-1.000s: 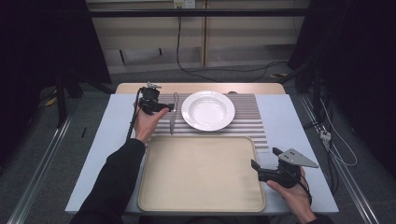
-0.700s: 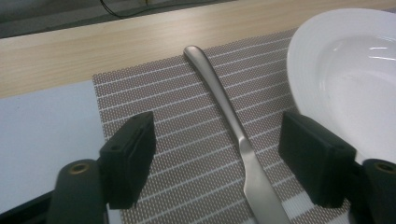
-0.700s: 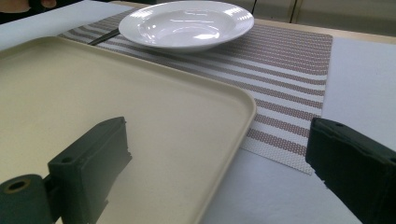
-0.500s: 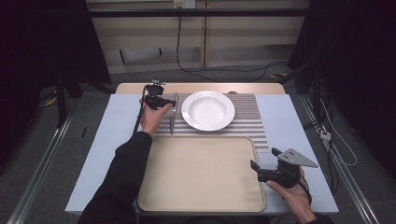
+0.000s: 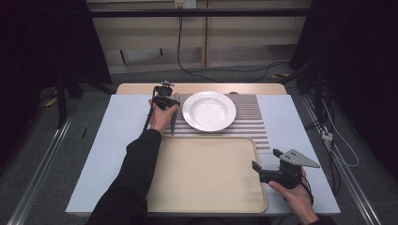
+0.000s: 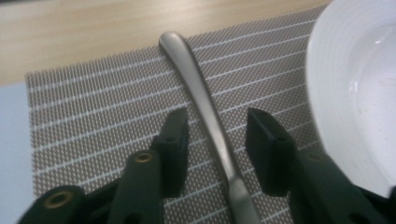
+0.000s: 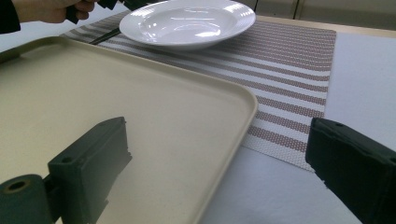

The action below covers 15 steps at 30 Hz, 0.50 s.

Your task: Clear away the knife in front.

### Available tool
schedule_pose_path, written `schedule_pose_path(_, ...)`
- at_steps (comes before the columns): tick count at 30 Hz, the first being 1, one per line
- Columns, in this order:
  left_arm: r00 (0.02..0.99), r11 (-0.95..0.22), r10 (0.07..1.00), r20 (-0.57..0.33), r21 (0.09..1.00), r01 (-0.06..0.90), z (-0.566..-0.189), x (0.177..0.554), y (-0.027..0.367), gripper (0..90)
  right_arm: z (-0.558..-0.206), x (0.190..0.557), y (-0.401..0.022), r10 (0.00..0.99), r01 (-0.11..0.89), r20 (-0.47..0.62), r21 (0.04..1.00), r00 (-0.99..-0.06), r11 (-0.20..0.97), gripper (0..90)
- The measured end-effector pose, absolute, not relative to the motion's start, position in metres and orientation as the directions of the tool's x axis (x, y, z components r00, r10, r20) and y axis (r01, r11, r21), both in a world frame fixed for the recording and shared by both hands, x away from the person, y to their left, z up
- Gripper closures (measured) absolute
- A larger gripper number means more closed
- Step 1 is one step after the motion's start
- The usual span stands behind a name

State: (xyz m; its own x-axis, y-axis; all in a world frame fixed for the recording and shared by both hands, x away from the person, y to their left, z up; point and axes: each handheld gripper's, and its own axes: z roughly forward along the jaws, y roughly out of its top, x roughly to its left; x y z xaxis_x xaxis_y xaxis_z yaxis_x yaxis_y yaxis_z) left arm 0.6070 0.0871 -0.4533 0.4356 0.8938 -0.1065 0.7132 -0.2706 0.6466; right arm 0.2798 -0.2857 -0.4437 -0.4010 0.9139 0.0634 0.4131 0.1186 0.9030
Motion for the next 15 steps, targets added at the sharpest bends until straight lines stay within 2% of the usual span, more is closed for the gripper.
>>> schedule_pose_path(3,0.444,-0.282,0.89,-0.102,0.642,0.713,-0.4541,0.6075,0.0851,65.6,-0.4435,0.2795,-0.2853,0.914,0.412,0.061,0.903,-0.401,0.121,6.0)
schedule_pose_path(4,0.452,-0.289,0.886,-0.105,0.637,0.715,-0.4538,0.608,0.0852,70.0,-0.4436,0.2799,-0.2848,0.912,0.413,0.064,0.903,-0.404,0.119,6.0)
schedule_pose_path(6,0.454,-0.283,0.883,-0.117,0.638,0.716,-0.4541,0.6083,0.0854,71.7,-0.4436,0.2799,-0.2848,0.913,0.413,0.062,0.903,-0.404,0.121,6.0)
schedule_pose_path(7,0.45,-0.27,0.883,-0.134,0.639,0.72,-0.4543,0.6085,0.0852,75.3,-0.4435,0.2795,-0.2849,0.912,0.413,0.063,0.903,-0.405,0.121,6.0)
schedule_pose_path(15,0.465,-0.29,0.874,-0.138,0.62,0.729,-0.4519,0.6084,0.0872,77.6,-0.4436,0.2797,-0.2849,0.913,0.414,0.062,0.902,-0.404,0.122,6.0)
